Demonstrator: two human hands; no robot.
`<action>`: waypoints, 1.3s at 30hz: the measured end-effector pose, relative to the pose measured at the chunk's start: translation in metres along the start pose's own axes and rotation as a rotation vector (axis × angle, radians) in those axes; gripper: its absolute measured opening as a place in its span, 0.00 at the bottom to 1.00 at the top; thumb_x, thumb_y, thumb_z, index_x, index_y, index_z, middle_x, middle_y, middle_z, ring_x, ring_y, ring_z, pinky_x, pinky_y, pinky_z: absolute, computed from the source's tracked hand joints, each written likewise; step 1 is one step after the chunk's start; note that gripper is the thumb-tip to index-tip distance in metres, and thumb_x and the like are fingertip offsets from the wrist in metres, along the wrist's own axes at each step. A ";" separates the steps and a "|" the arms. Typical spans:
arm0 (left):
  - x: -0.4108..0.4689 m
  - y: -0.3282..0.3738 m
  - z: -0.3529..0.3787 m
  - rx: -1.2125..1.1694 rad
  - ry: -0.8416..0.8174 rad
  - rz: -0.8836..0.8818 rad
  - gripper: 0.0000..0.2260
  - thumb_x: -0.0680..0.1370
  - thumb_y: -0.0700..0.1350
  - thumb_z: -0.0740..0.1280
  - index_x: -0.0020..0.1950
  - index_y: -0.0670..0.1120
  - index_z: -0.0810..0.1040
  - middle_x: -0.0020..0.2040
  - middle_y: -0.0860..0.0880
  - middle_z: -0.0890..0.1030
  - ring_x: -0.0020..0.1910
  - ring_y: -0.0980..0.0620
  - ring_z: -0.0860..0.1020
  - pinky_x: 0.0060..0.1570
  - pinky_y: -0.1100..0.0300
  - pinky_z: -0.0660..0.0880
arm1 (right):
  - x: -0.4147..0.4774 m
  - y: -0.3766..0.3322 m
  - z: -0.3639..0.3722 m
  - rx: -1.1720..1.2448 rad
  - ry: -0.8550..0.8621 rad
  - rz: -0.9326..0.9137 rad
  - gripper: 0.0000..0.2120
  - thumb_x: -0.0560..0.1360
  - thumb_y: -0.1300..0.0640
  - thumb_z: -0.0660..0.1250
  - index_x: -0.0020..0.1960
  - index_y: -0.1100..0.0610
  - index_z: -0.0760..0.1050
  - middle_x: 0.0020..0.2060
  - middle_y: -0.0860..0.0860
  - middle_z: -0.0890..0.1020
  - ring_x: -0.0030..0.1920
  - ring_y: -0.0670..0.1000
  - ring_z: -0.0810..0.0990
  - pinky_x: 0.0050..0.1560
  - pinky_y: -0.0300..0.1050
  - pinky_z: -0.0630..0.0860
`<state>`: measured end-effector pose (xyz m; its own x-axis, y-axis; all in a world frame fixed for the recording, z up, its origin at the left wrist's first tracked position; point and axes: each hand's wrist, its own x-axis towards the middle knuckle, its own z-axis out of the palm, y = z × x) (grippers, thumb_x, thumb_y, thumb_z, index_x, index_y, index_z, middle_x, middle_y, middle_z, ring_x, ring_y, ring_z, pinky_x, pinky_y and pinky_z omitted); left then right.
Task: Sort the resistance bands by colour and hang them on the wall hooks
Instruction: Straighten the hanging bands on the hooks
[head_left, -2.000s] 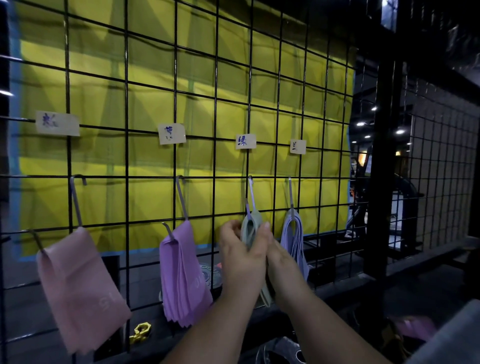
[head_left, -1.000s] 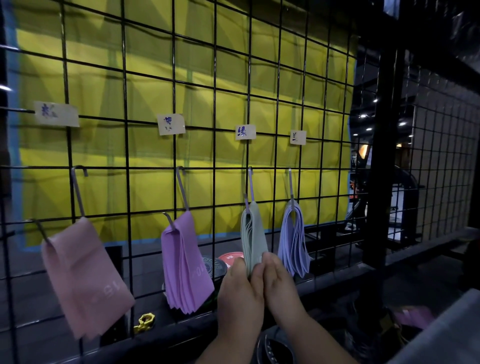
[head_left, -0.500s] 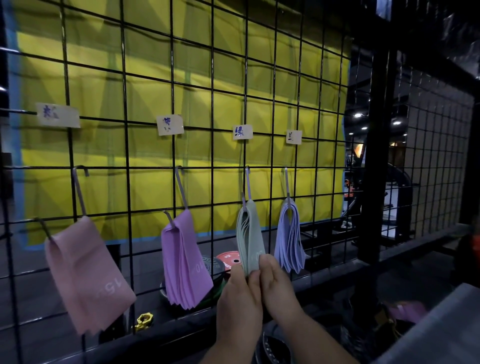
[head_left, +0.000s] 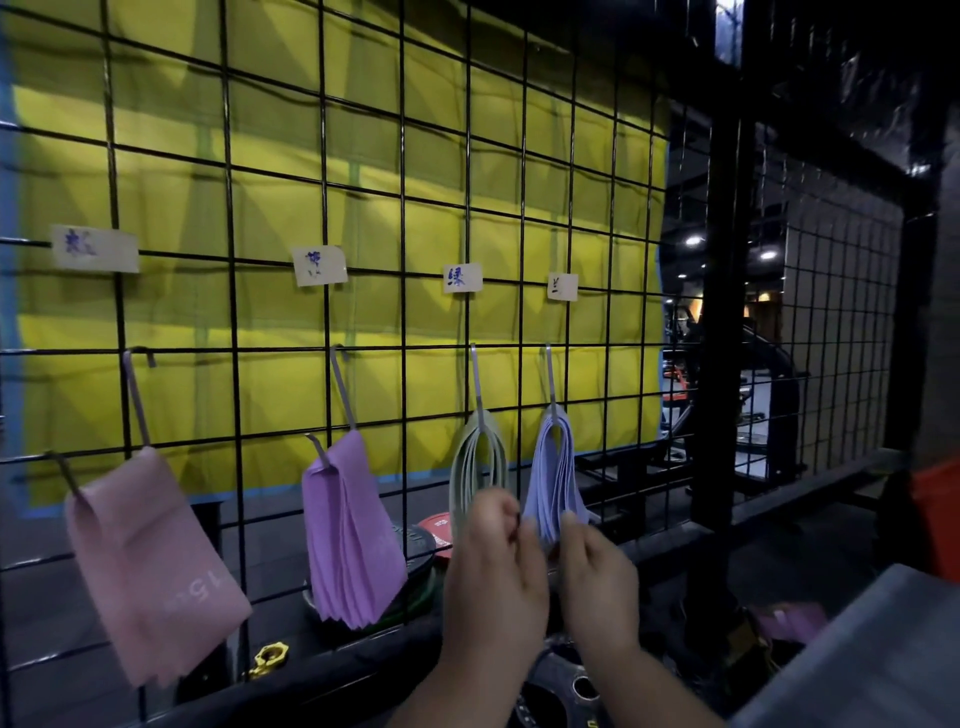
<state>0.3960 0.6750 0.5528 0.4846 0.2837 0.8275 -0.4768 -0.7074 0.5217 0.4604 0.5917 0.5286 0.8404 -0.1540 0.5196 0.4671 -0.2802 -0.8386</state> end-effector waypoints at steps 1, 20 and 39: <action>0.006 0.007 0.003 -0.012 -0.008 0.027 0.03 0.79 0.48 0.60 0.47 0.56 0.67 0.39 0.57 0.72 0.37 0.61 0.72 0.34 0.68 0.67 | 0.006 -0.004 -0.004 0.039 0.032 -0.005 0.23 0.80 0.46 0.57 0.32 0.58 0.74 0.28 0.54 0.77 0.32 0.51 0.75 0.35 0.45 0.70; 0.089 0.033 0.063 -0.133 -0.093 -0.342 0.19 0.82 0.45 0.56 0.74 0.49 0.64 0.68 0.49 0.72 0.64 0.52 0.72 0.54 0.65 0.66 | 0.095 -0.043 -0.019 0.105 -0.276 -0.066 0.15 0.81 0.49 0.57 0.66 0.49 0.70 0.56 0.48 0.80 0.55 0.48 0.78 0.57 0.47 0.76; 0.117 0.038 0.081 -0.209 -0.049 -0.304 0.09 0.82 0.44 0.58 0.48 0.53 0.78 0.41 0.57 0.78 0.40 0.60 0.76 0.33 0.73 0.65 | 0.122 -0.037 -0.020 0.286 -0.191 -0.139 0.15 0.82 0.51 0.57 0.46 0.34 0.78 0.49 0.47 0.84 0.51 0.47 0.82 0.52 0.50 0.79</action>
<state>0.4938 0.6290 0.6528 0.6593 0.4255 0.6199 -0.4428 -0.4466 0.7775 0.5401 0.5646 0.6258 0.7871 0.0542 0.6145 0.6156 -0.0053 -0.7880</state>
